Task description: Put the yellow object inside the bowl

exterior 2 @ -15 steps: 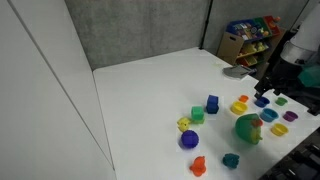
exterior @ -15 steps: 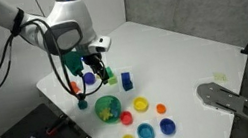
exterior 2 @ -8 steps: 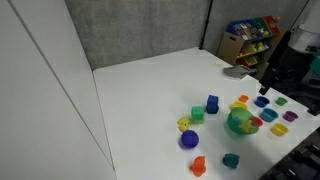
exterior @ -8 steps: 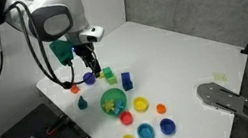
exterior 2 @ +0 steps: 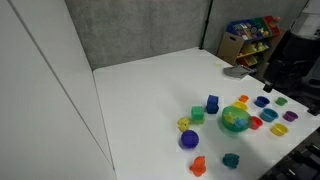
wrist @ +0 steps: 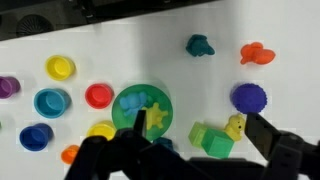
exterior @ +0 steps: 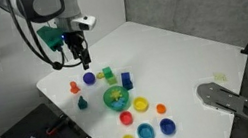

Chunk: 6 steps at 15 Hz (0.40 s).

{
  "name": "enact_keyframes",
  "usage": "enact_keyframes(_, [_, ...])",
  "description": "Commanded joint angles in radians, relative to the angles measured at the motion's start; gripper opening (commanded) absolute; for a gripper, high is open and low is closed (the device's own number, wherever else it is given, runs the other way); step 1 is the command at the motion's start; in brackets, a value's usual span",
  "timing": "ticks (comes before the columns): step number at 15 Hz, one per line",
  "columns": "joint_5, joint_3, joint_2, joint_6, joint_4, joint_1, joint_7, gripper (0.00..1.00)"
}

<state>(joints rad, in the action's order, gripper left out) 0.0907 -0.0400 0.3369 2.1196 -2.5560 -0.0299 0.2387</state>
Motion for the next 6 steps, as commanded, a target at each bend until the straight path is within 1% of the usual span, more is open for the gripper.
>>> enact_keyframes(1, [0.008, 0.011, 0.03, -0.154, 0.062, -0.001, -0.085, 1.0])
enact_keyframes(4, [-0.013, 0.006, 0.057, -0.236, 0.079, 0.007, -0.097, 1.0])
enact_keyframes(5, [0.001, -0.002, 0.035, -0.181, 0.06, 0.006, -0.072, 1.0])
enact_keyframes(6, [0.0, -0.002, 0.042, -0.2, 0.064, 0.007, -0.075, 1.0])
